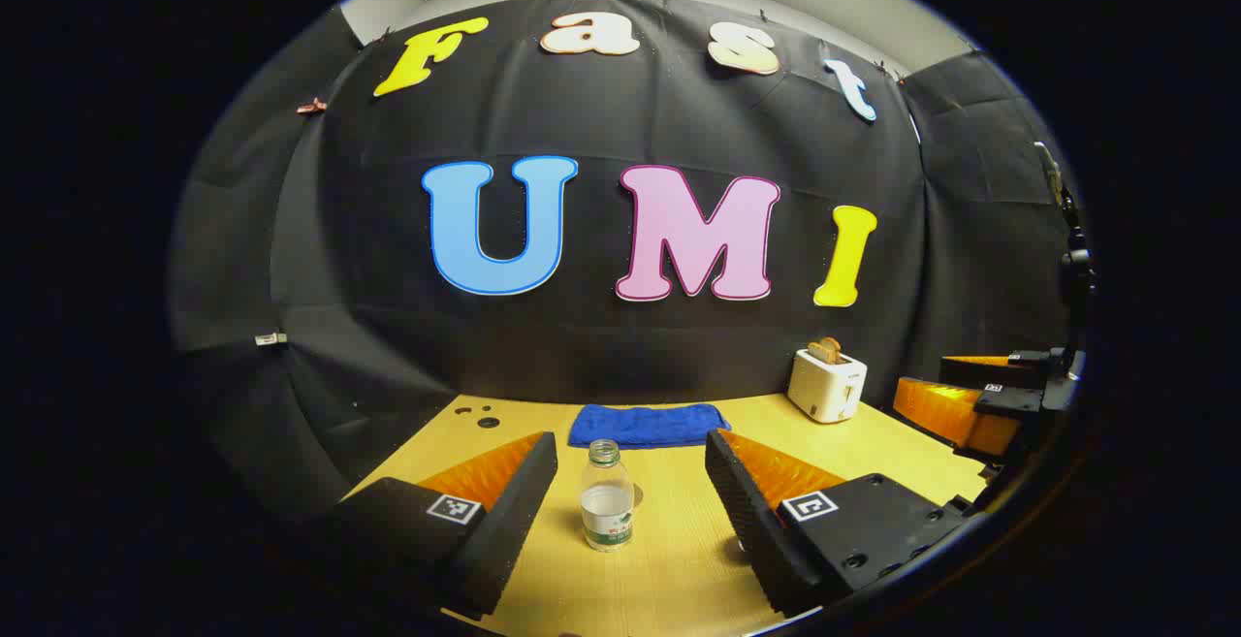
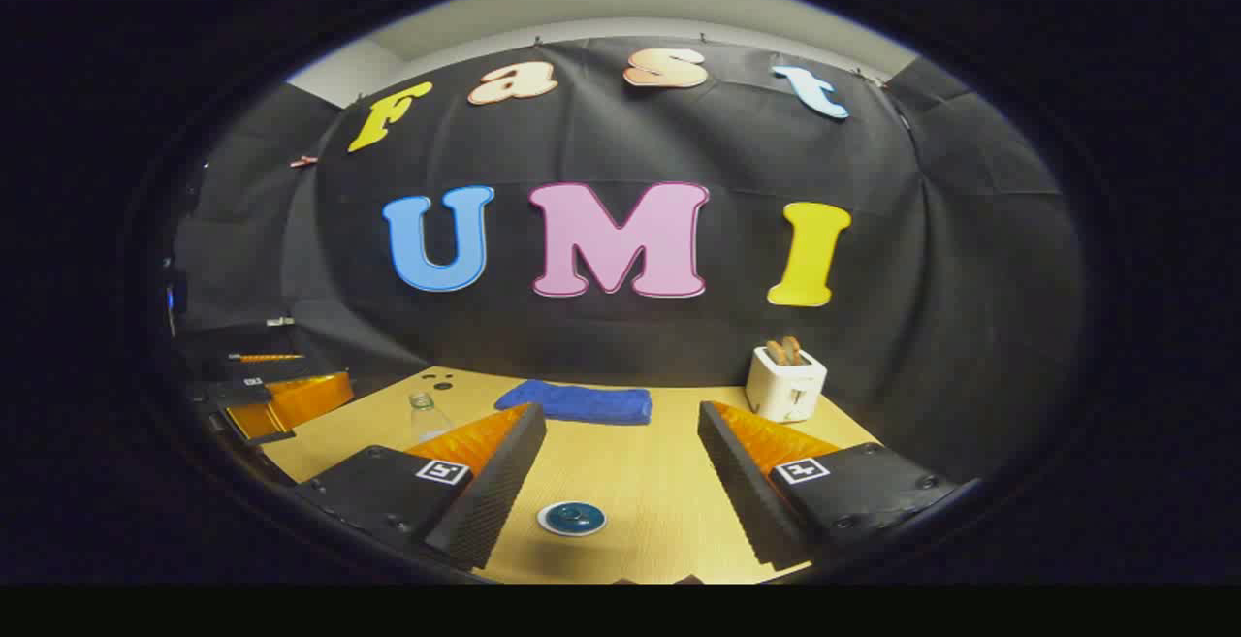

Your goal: Open the teacup lid with one hand, grasp the water bottle and pour water into the teacup with the other hand; after pouring, place the water bottle on the coaster and then close the teacup lid.

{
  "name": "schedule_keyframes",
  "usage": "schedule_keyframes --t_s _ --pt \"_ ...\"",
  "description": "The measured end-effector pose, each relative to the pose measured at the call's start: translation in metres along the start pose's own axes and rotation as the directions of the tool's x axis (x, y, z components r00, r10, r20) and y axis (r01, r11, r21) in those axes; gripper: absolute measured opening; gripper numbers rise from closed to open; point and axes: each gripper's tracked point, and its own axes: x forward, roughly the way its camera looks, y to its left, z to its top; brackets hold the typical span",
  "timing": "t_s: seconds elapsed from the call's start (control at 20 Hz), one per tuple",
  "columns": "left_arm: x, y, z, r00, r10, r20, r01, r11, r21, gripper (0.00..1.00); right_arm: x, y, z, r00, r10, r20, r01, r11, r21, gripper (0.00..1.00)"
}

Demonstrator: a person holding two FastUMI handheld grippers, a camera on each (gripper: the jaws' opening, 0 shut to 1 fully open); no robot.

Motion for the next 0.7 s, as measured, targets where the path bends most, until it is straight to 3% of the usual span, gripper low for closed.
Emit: schedule_keyframes --t_s 0.2,0.4,0.7 --pt "0.002 -0.010 -0.017 1.000 -0.009 -0.020 0.008 1.000 -0.022 0.97 0.016 0.004 -0.025 0.998 0.051 -0.044 -0.052 0.999 -0.010 0.98" --pt "0.003 -0.001 -0.038 0.998 0.032 -0.051 -0.032 0.999 -0.007 0.97 0.019 0.022 -0.036 0.991 0.116 -0.059 -0.118 0.993 -0.019 0.98" --pt "0.010 0.012 -0.050 0.994 0.067 -0.083 -0.069 0.997 -0.019 0.97 0.031 0.029 -0.052 0.985 0.145 -0.096 -0.147 0.989 -0.011 0.98"
